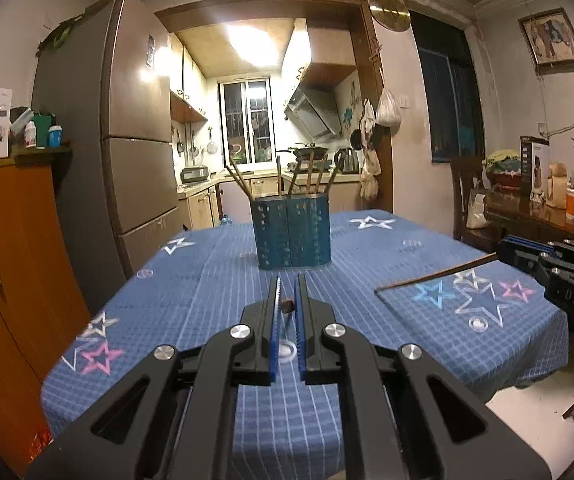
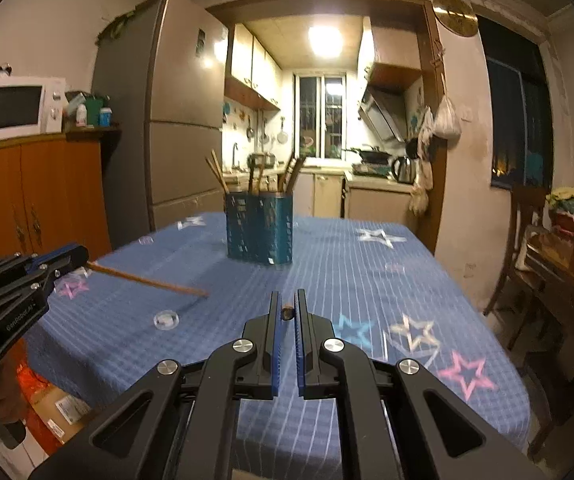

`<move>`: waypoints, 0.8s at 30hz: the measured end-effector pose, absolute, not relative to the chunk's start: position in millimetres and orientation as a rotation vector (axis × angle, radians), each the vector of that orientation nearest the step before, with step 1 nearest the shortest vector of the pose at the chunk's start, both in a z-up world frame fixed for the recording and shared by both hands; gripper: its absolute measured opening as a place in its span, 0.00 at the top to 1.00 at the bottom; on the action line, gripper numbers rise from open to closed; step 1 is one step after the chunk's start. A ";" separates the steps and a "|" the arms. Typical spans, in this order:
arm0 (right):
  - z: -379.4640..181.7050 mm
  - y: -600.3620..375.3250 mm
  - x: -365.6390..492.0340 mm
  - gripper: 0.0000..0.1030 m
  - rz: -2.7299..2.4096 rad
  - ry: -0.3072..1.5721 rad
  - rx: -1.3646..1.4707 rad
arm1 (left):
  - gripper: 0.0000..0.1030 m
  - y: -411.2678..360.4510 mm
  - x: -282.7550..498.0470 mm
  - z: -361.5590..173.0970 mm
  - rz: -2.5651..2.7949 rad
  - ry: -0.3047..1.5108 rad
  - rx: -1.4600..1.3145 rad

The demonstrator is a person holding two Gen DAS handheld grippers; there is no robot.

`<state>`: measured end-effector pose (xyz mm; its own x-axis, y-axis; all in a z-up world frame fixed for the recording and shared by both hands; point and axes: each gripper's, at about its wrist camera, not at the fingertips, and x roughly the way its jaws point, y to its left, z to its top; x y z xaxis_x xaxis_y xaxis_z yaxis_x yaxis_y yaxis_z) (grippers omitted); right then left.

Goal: Organize utensils
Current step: 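Lift both held chopsticks and carry them above the teal holder, then open the left tool over the holder while the right tool releases its chopstick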

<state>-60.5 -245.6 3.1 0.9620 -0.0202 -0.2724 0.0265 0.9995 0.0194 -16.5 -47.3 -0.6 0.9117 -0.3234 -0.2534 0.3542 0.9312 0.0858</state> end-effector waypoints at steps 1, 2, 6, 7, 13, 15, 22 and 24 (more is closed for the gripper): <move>12.6 -247.2 -57.2 0.93 -0.011 0.268 0.019 | 0.95 -47.2 -12.5 7.7 -0.350 0.236 0.129; 20.5 -248.7 -54.3 0.93 -0.003 0.261 0.015 | 0.95 -47.2 -10.5 13.7 -0.351 0.233 0.125; 49.3 -255.1 -38.3 0.93 0.029 0.255 0.014 | 0.95 -47.0 10.9 41.5 -0.376 0.264 0.104; 57.9 -256.9 -32.7 0.93 0.032 0.254 0.010 | 0.95 -48.3 20.2 49.5 -0.387 0.285 0.099; 91.5 -262.2 0.9 0.93 0.074 0.327 -0.010 | 0.95 -59.1 58.0 83.1 -0.416 0.350 0.131; 98.3 -262.3 11.8 0.93 0.086 0.371 -0.022 | 0.95 -59.7 66.5 93.9 -0.410 0.346 0.138; 116.5 -262.8 40.8 0.93 0.093 0.485 -0.042 | 0.95 -62.3 87.3 125.4 -0.430 0.349 0.135; 122.3 -263.3 45.6 0.93 0.097 0.484 -0.036 | 0.95 -65.1 91.2 129.0 -0.421 0.325 0.148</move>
<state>45.6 -263.3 122.3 0.8807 0.0844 -0.4661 -0.1014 0.9948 -0.0116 91.2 -65.1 129.0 0.8624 -0.3761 -0.3389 0.4231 0.9030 0.0744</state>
